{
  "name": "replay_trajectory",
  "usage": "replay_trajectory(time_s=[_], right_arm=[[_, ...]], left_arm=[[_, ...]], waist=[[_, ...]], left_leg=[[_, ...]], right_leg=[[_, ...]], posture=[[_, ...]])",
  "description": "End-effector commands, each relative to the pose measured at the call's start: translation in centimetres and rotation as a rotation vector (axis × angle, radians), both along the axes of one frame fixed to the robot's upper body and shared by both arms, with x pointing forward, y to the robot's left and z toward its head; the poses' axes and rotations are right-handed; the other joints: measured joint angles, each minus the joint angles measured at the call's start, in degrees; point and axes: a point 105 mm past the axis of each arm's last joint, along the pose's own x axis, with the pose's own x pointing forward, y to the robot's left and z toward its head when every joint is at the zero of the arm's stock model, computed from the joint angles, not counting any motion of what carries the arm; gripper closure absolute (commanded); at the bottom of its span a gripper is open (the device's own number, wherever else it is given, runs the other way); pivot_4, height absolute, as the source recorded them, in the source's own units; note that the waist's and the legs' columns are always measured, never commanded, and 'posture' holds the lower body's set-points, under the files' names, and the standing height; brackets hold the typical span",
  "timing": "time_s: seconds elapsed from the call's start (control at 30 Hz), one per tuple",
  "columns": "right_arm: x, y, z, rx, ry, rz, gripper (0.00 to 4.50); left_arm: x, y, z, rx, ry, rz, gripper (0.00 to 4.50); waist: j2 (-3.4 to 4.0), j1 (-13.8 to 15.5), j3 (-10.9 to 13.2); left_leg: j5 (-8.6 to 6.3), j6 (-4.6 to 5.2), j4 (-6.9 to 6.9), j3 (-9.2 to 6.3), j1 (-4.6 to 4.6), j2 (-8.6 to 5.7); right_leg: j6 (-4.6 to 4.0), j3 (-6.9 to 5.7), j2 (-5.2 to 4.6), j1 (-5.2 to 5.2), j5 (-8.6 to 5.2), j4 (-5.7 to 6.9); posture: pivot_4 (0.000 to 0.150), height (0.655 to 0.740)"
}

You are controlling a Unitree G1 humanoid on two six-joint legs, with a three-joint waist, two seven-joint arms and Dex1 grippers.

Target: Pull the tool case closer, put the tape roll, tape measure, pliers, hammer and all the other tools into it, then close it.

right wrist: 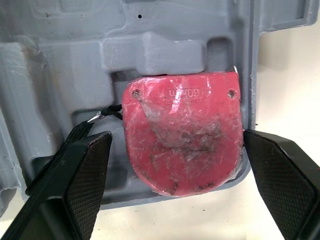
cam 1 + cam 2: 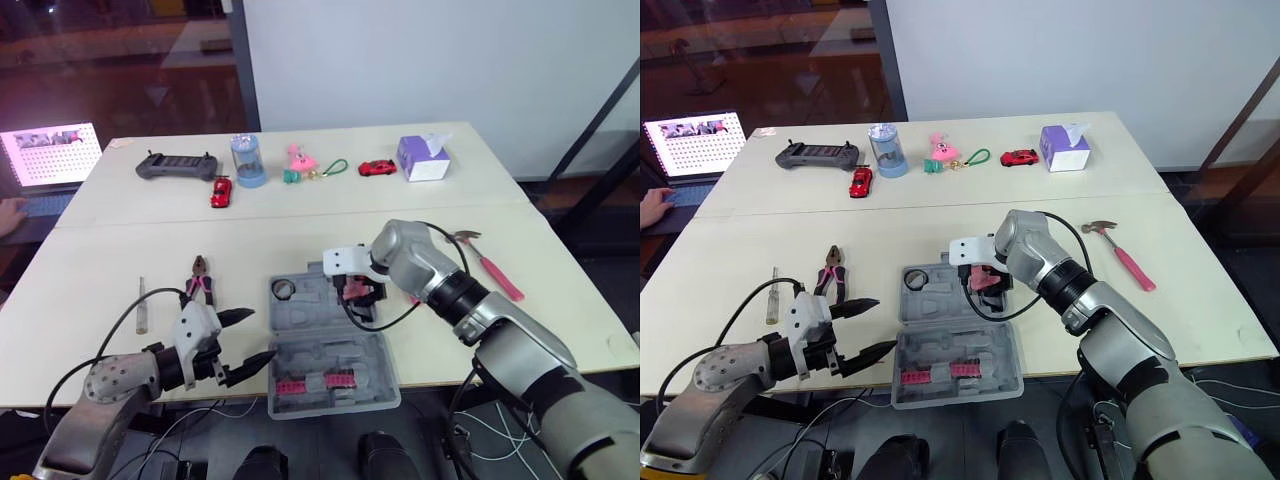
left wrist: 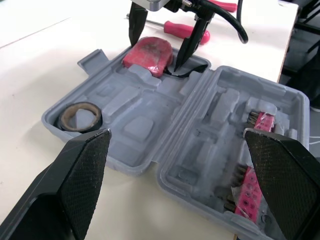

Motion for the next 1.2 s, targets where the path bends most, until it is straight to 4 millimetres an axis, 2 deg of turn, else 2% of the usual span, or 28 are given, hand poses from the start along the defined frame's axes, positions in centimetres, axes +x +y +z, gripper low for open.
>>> replay_trajectory(time_s=[0.03,0.2,0.3,0.4,0.5,0.6,0.7,0.97,1.2], right_arm=[[-0.1,0.6,2.5,0.065,-0.043,0.019,0.07],[-0.9,-0.4,4.7,0.134,-0.042,0.012,0.07],[-1.7,-0.8,5.9,0.282,-0.014,-0.033,0.07],[-2.3,-1.7,5.4,0.344,0.000,-0.068,0.07],[-2.6,-1.8,5.2,0.407,-0.023,-0.076,0.07],[-2.7,-2.2,4.6,0.474,-0.042,-0.084,0.83],[-2.8,-2.1,4.6,0.616,-0.060,-0.109,2.30],[-2.0,-2.3,3.0,0.770,-0.148,-0.206,2.30],[-1.6,-2.5,0.0,0.849,-0.176,-0.267,2.30]], left_arm=[[-0.3,-0.3,0.9,0.000,-0.034,-0.016,0.00],[-0.4,-0.2,0.9,0.003,-0.033,-0.017,0.00],[-0.1,0.2,1.0,0.006,-0.038,-0.004,0.00],[0.6,0.9,1.2,-0.003,-0.044,0.025,0.00],[1.1,1.3,1.5,-0.017,-0.049,0.048,0.00],[1.5,1.6,1.7,-0.040,-0.049,0.067,0.00],[1.7,1.8,1.9,-0.058,-0.048,0.083,0.00],[2.0,1.9,2.2,-0.087,-0.048,0.096,0.00],[2.3,1.2,2.4,-0.111,-0.052,0.080,0.00]], waist=[[0.00,0.02,0.00],[0.00,0.15,0.00],[0.00,0.13,0.00],[-0.01,0.14,-0.01],[-0.01,0.14,-0.01],[-0.01,0.14,-0.01],[-0.03,0.10,-0.02],[-0.03,0.10,-0.02],[-0.05,0.11,-0.04]], left_leg=[[0.00,0.00,0.00,0.00,0.00,0.00],[0.00,0.00,0.01,0.00,-0.03,0.00],[0.00,0.01,0.01,0.00,-0.02,0.00],[-0.01,0.01,0.01,0.00,-0.01,0.00],[-0.01,0.01,0.02,0.00,-0.02,0.00],[-0.01,0.01,0.02,0.01,-0.02,0.00],[0.00,0.01,0.02,0.02,-0.02,0.00],[0.00,0.01,0.04,0.02,0.00,0.00],[0.00,0.00,0.07,0.02,0.00,-0.01]], right_leg=[[0.00,0.00,0.00,0.00,0.00,0.00],[0.00,0.00,0.00,-0.02,0.00,0.00],[0.00,0.00,0.00,-0.01,0.00,0.01],[0.00,0.00,0.00,-0.01,0.00,0.01],[0.00,0.00,0.00,-0.01,0.00,0.02],[0.00,0.01,0.00,-0.01,0.00,0.03],[0.00,0.02,0.00,-0.01,0.00,0.02],[0.00,0.03,0.00,0.00,0.00,0.05],[0.00,0.03,0.00,0.02,0.00,0.07]], posture=[[0.150,0.7400],[0.150,0.7400],[0.150,0.7400],[0.150,0.7400],[0.150,0.7400],[0.150,0.7400],[0.150,0.7400],[0.150,0.7400],[0.150,0.7400]])
